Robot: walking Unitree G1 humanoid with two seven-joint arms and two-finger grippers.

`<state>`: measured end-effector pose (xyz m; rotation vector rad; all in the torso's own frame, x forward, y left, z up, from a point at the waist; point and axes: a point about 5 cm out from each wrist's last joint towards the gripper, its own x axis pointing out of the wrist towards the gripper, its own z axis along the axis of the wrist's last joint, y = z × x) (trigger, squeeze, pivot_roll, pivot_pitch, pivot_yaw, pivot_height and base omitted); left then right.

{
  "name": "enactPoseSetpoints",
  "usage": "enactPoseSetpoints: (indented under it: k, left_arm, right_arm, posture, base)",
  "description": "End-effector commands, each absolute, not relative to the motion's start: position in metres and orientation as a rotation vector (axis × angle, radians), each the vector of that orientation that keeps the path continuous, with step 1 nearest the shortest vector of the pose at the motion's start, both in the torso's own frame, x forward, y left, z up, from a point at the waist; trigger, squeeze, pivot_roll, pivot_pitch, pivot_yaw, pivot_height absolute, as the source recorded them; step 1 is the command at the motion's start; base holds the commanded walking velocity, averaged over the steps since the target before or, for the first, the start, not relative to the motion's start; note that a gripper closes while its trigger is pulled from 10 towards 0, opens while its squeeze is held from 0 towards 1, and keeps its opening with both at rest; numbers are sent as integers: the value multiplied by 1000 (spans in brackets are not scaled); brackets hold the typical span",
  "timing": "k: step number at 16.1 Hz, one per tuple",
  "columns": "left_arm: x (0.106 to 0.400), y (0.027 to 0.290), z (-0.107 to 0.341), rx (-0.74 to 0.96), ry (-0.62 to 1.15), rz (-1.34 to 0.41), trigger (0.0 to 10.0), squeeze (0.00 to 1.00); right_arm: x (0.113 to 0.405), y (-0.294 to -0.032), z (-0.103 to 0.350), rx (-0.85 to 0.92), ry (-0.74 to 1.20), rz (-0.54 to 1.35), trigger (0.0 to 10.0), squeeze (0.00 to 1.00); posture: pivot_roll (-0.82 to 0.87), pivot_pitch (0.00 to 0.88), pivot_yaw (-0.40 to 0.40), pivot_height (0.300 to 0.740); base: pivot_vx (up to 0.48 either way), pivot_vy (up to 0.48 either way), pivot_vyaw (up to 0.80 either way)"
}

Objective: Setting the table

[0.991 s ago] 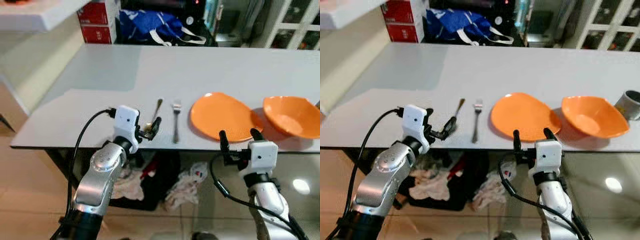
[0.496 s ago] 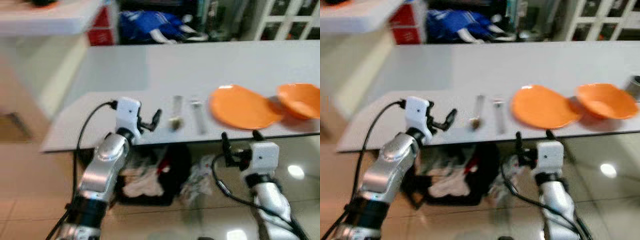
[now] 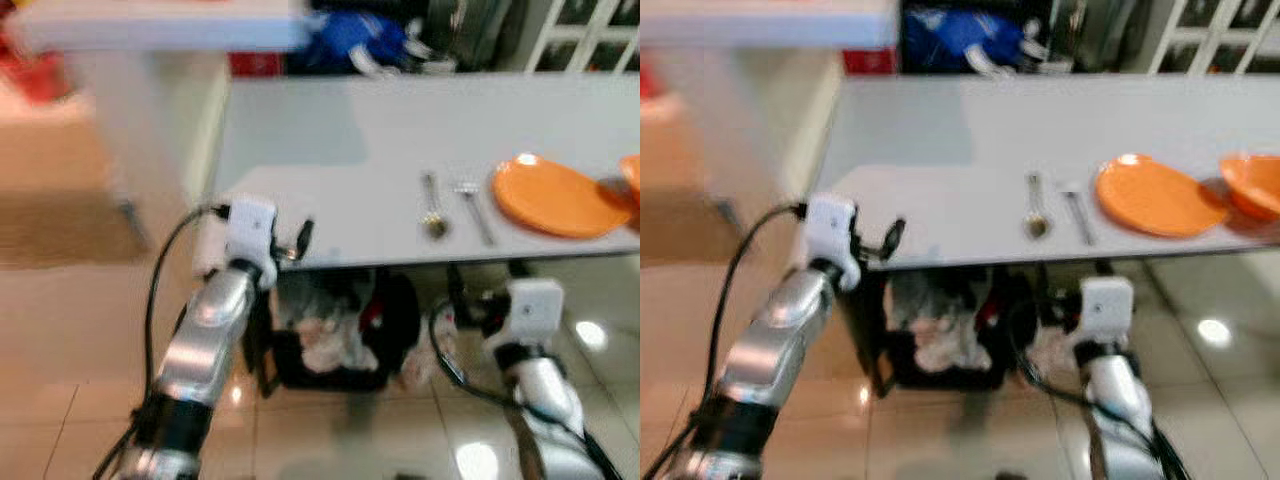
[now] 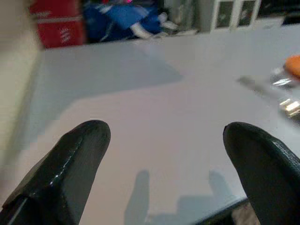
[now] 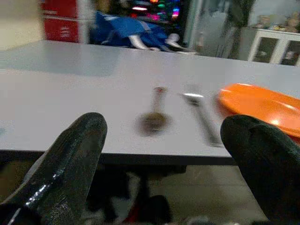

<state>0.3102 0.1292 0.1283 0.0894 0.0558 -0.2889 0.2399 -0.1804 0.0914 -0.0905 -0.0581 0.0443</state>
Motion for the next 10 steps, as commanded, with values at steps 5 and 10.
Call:
enactPoseSetpoints:
  k: [5,10]
  left_arm:
    - [312,132,132,109,35,-226,10000,0]
    - [309,133,131,114,36,-199,10000,0]
  right_arm:
    - [247,-177,94,-82,-57,85,10000,0]
    - [252,-176,96,-81,-63,104,10000,0]
  posture:
    - [-96,0,-16,736]
    - [-90,0,-26,736]
  base:
    - [0,466,0]
    - [-210,363,0]
